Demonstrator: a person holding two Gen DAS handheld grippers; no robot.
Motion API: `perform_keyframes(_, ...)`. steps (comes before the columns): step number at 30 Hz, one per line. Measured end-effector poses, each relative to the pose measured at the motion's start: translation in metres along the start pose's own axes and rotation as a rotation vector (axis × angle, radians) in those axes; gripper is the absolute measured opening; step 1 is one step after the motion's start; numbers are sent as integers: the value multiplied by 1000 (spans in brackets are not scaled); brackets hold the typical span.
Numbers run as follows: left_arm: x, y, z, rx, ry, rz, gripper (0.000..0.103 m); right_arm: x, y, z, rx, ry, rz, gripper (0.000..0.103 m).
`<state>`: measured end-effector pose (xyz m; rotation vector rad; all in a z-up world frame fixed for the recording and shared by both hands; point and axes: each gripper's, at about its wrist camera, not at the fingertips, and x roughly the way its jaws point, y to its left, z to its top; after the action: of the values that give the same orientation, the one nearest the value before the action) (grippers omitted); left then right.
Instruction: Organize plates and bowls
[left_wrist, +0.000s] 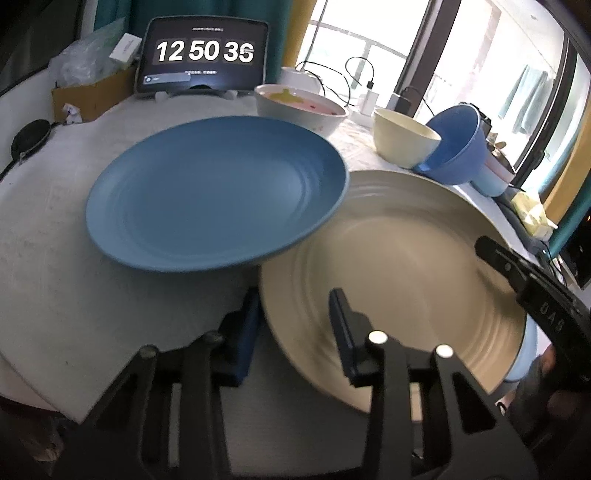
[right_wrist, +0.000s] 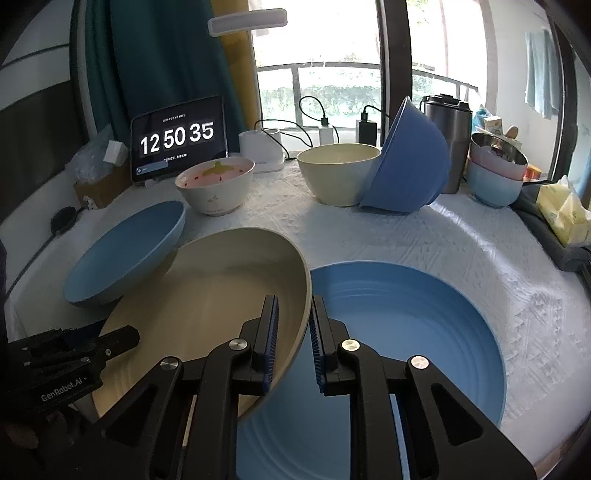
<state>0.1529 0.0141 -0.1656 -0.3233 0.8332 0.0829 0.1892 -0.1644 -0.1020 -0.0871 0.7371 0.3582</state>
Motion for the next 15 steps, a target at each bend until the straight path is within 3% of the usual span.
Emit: perform_keyframes(15, -3, -25, -6, 38, 30, -34, 37, -25, -17, 1, 32, -63, -9, 18)
